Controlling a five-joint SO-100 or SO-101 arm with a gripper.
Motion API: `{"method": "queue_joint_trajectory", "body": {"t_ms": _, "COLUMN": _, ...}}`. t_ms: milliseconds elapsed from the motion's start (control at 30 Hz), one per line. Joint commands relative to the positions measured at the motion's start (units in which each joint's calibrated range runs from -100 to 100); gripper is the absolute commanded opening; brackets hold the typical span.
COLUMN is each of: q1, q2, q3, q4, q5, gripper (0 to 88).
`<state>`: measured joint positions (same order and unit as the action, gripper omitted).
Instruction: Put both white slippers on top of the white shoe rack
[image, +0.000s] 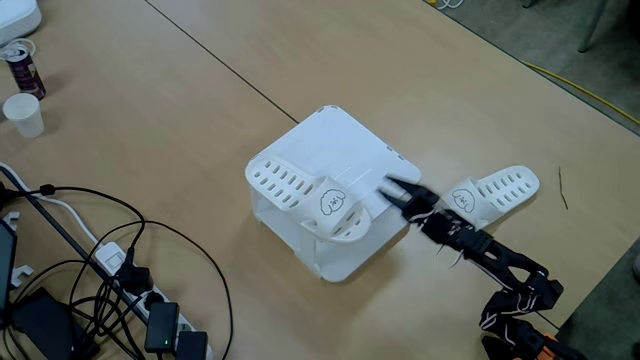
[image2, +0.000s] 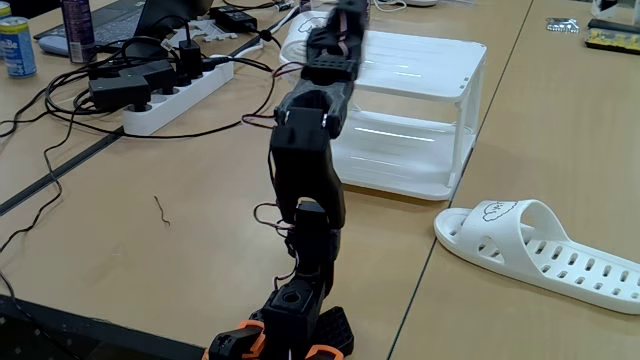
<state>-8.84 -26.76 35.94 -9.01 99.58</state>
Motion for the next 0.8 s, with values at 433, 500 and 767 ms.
{"method": "queue_joint_trajectory", "body": {"t_ms": 433, "q1": 29.2, "q2": -17.0, "q3": 26.9, "q4": -0.4, "q5": 0.4, "gripper": 19.0}}
{"method": "queue_joint_trajectory", "body": {"t_ms": 500, "q1": 32.7, "q2": -17.0, "q3": 27.9, "q4": -0.4, "q5": 0.4, "gripper": 19.0}}
{"method": "queue_joint_trajectory", "body": {"t_ms": 767, "q1": 37.2, "q2": -18.3, "q3": 33.7, "q4": -0.7, "q5": 0.4, "gripper": 19.1}}
